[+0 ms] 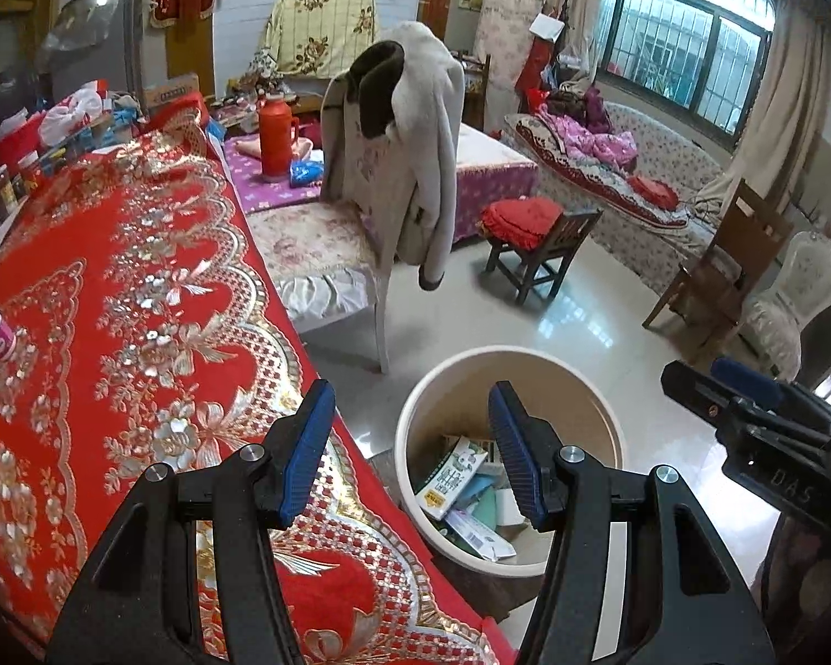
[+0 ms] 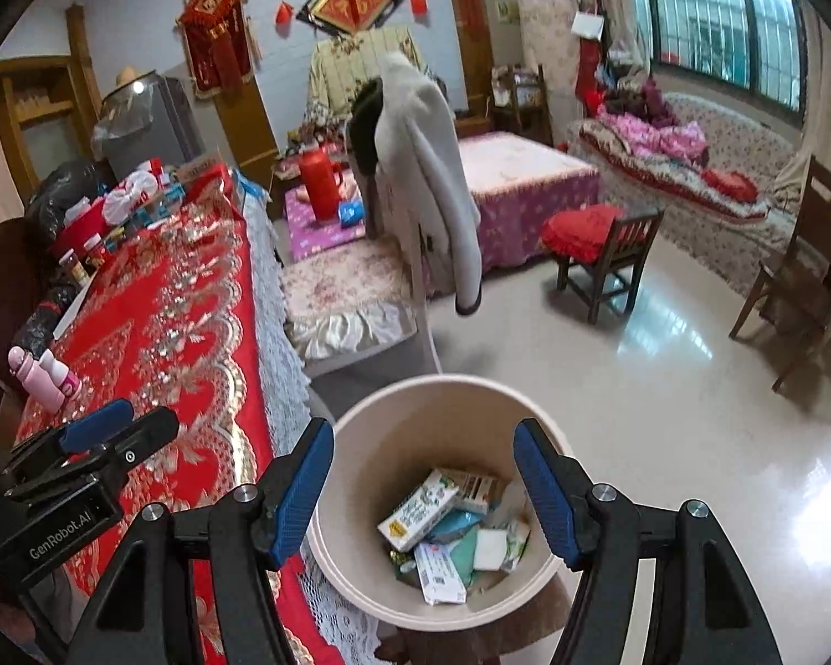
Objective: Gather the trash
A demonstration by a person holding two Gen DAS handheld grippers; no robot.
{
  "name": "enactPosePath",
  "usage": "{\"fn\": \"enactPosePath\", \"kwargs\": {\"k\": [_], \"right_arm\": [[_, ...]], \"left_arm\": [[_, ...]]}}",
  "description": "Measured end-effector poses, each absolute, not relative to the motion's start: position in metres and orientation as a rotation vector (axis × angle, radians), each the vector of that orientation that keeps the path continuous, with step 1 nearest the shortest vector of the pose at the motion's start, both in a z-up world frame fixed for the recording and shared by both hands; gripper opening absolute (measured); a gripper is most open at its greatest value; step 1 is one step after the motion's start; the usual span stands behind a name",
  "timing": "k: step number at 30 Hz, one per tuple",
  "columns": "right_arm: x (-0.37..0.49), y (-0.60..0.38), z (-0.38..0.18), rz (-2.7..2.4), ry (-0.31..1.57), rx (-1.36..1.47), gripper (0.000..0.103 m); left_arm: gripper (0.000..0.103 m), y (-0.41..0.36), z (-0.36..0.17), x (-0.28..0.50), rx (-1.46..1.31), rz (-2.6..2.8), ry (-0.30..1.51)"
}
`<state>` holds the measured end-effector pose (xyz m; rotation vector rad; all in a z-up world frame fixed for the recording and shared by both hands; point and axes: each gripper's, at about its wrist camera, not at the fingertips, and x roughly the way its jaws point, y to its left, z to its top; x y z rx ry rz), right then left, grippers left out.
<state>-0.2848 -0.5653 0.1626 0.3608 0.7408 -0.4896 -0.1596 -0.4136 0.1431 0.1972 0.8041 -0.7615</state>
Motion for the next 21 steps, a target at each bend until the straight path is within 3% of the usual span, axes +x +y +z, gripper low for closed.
{"fn": "enactPosePath", "kwargs": {"k": [2, 21], "right_arm": [[-0.286, -0.562, 0.168, -0.493, 0.718, 0.348, 0.073], [-0.287, -0.544, 0.183, -0.516, 0.656, 0.283, 0.074]], "left_arm": [[0.056, -0.41, 0.147, -0.162, 0.198, -0.762, 0.785], [0.056, -0.4, 0.157, -0.166, 0.181, -0.755, 0.748]]}}
